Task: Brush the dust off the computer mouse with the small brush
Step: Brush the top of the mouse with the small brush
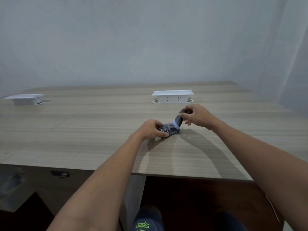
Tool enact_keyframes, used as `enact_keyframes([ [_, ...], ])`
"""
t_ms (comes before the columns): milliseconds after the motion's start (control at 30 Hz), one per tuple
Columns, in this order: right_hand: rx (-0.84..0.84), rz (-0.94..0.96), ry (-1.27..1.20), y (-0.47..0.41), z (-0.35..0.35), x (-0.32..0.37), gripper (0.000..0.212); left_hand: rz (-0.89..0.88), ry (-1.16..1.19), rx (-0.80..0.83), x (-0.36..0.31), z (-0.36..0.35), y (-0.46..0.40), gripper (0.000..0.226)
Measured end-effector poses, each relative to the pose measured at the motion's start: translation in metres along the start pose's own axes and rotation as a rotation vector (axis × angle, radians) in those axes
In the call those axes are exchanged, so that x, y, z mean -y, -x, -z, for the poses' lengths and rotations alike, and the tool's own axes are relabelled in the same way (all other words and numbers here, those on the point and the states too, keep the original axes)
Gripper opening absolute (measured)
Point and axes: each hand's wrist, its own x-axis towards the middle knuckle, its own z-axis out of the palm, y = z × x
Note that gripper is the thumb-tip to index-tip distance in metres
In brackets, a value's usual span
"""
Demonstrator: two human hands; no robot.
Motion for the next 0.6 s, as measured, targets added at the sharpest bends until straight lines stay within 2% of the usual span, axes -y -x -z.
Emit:
enact_keyframes([
  [200, 0.034, 0.019, -0.044, 0.001, 0.0, -0.001, 0.024, 0.008, 0.028, 0.001, 0.002, 0.0, -0.002, 0.044],
  [333, 0.009, -0.025, 0.046, 0.004, 0.006, -0.012, 0.025, 0.025, 0.039, -0.006, 0.003, 0.0, -0.005, 0.044],
  [600, 0.029, 0.039, 0.047, -0.003, -0.009, 0.013, 0.026, 0.035, 0.017, -0.004, 0.002, -0.001, -0.01, 0.04],
])
